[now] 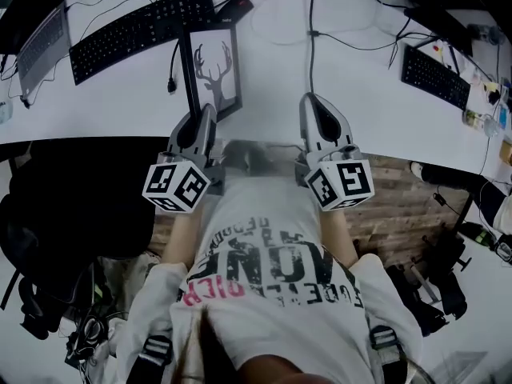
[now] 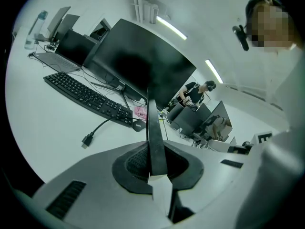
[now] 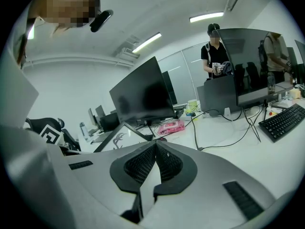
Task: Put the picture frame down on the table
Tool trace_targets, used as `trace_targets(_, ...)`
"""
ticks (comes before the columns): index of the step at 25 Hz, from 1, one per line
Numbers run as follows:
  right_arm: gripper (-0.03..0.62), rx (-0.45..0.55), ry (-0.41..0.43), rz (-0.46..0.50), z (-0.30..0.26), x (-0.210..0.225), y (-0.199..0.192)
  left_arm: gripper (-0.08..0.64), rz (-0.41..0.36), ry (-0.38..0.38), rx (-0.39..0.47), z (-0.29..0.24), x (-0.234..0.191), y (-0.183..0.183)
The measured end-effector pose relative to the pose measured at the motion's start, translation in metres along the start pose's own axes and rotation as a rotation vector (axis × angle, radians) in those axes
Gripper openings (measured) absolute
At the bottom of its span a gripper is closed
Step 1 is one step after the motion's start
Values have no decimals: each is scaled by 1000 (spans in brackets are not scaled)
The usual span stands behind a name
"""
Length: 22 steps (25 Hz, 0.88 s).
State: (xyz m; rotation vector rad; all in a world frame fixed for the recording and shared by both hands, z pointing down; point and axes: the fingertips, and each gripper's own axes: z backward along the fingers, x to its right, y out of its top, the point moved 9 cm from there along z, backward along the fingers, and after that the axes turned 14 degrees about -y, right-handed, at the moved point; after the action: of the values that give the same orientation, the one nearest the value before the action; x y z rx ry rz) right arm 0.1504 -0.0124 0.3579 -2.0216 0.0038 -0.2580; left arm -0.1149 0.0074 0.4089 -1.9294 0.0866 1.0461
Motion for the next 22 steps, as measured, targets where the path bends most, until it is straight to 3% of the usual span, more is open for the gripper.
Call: trace_targets(22,-2,-42,-33,-32,-12,10,-8,28,159,-4,-90,-26,-14,-24)
